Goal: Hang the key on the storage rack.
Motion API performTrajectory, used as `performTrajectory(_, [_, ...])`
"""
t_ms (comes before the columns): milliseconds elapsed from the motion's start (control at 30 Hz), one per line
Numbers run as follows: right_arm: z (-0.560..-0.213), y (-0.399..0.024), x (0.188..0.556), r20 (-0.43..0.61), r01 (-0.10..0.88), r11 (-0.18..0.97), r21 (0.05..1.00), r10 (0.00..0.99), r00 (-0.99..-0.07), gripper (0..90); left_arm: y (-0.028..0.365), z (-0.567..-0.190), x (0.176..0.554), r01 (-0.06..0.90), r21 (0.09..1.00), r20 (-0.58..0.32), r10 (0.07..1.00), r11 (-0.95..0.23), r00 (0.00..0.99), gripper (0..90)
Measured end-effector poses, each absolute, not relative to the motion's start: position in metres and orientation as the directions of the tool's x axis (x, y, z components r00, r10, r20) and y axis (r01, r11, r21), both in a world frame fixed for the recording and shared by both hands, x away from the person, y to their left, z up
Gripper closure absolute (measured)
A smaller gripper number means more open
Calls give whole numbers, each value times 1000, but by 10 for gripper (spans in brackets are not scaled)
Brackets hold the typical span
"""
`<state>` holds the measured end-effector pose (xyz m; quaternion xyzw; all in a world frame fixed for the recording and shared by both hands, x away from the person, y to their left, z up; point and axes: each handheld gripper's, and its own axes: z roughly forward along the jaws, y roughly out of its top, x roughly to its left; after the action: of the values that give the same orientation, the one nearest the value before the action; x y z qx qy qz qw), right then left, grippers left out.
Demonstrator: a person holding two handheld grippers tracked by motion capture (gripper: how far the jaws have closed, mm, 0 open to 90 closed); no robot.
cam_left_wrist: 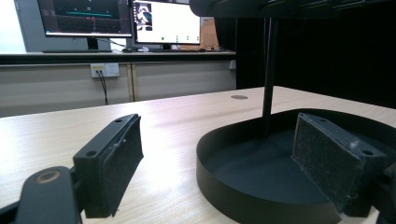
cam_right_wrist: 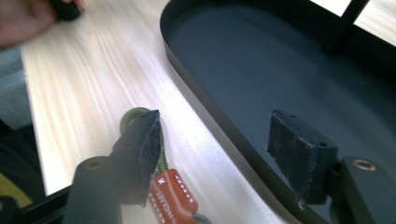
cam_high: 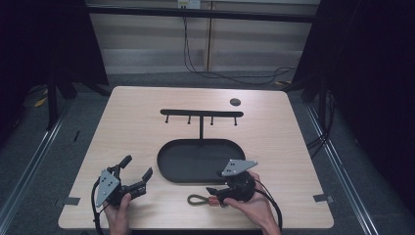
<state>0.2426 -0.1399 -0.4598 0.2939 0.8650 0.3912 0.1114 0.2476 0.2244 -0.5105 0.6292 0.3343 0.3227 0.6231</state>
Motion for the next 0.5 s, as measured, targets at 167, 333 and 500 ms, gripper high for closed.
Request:
performTrajectory(167, [-464, -131, 245, 28, 427, 556, 713, 586, -810, 438, 224, -510, 248, 18, 1000, -9, 824, -1, 567, 158])
performTrajectory(333, [-464, -124, 249, 72, 444, 592, 673, 545, -835, 489, 224, -510, 248, 19, 1000, -10, 823, 0, 568, 158])
performTrajectory(500, [-464, -111, 255, 122, 468, 662, 586, 498, -858, 481, 224, -510, 248, 19, 1000, -10, 823, 0, 568, 158])
